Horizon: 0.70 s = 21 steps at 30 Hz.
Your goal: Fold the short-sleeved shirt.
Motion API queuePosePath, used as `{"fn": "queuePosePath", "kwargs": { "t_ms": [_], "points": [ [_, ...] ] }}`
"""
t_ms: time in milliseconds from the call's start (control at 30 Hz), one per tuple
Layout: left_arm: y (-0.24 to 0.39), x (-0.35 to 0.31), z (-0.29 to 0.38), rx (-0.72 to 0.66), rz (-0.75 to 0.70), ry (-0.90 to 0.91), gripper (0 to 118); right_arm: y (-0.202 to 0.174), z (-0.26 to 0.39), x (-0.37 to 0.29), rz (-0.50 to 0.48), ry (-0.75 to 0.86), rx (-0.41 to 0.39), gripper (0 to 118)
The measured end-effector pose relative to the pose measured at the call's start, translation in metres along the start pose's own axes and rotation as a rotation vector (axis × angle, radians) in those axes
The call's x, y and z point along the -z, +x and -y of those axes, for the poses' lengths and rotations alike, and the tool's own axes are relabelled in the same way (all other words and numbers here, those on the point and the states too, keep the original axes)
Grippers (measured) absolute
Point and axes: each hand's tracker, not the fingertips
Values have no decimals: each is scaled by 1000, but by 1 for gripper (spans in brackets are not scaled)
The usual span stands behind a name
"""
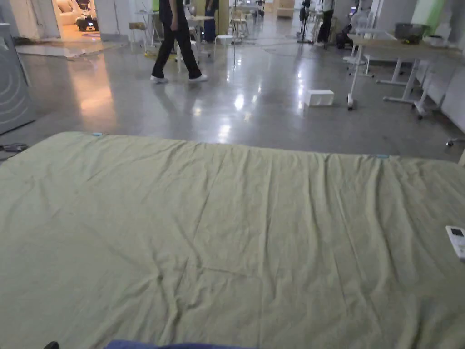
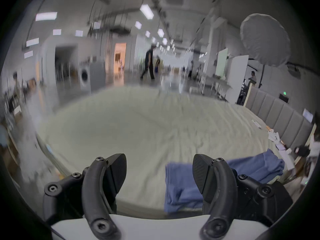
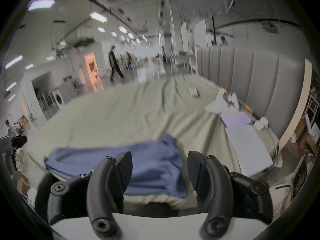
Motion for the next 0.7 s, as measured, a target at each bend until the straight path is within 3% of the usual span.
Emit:
{"fn": "queuePosePath", "kwargs": {
  "t_ms": [167,267,333,433,467,500,533,567,633,700],
  "points": [
    [47,-80,-41,110,-51,273,81,-37,-30,-34,-97,209,-29,77],
    [73,-101,-44,121,38,315,80,-66,-43,-43,-123,233,-39,77],
    [96,-111,-45,166,-38,379,78,-79,-50,-47,-223,246,-38,77],
    [117,-112,-49,250,1,384,70,-99,-54,-53,-274,294,-110,74],
    [123,-111,-50,261,9,363,53,-104,-56,-54,-278,278,-136,69],
    [127,-111,-50,279,23,348,25,-108,-56,-55,-263,274,-142,60],
    [133,-112,-47,289,17,354,7,-114,-55,-58,-248,297,-149,41],
    [135,-114,-48,310,53,364,6,-116,-54,-59,-252,305,-145,23],
    [141,-116,-49,302,80,343,6,-117,-54,-62,-256,312,-141,3],
    [138,-115,-48,300,96,324,2,-121,-54,-63,-247,318,-141,0]
  ]
}}
